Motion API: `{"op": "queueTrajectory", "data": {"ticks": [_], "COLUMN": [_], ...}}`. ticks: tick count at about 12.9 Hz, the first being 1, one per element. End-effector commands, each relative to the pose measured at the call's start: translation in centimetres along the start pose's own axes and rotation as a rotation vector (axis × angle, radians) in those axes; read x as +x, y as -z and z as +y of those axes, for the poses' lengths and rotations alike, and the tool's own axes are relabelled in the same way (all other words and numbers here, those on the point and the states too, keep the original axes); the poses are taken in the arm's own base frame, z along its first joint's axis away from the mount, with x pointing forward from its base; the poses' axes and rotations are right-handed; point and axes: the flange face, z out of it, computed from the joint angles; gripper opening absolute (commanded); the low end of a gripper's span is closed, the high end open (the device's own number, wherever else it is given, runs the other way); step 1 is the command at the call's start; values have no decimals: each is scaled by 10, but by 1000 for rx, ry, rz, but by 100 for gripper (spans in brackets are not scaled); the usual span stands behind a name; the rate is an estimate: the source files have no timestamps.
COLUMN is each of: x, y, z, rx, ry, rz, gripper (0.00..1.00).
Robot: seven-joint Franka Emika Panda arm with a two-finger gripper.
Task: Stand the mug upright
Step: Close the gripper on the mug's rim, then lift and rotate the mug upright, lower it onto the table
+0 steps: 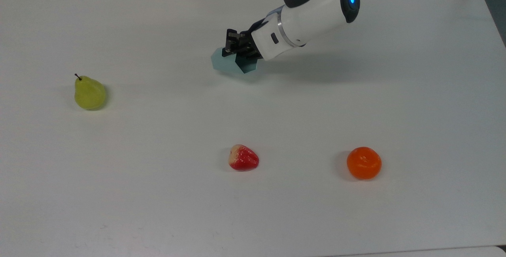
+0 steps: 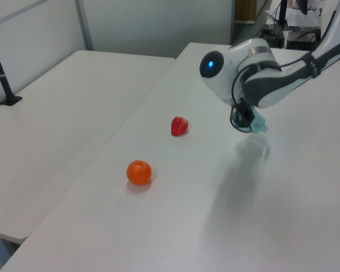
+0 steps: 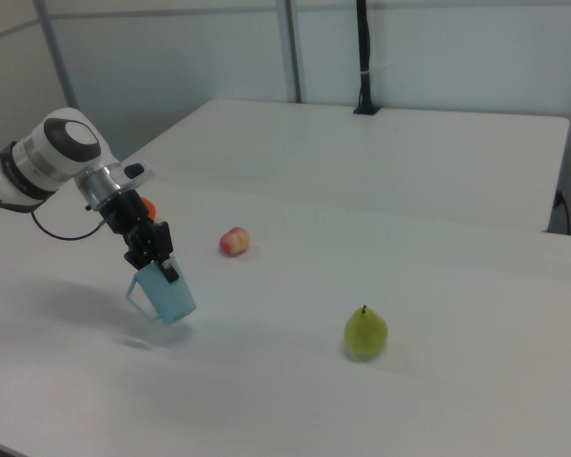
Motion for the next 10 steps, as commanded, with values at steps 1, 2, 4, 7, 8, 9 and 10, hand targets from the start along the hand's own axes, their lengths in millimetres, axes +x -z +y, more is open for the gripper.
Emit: {"op": "queueTrajectory", "data": {"ticks": [1,2,4,7,8,9,10], "x": [-8,-10,-2,7,11,13,16], "y": [20,31,37,31,21,13,8], "z": [49,67,87,81,71,61,55], "rx": [145,273,470,550,576,591,594], "ry": [-3,32,79,239,356,407,431], "rz": [2,33,110,193,254,280,304], "gripper": [0,0,0,0,0,0,0]}}
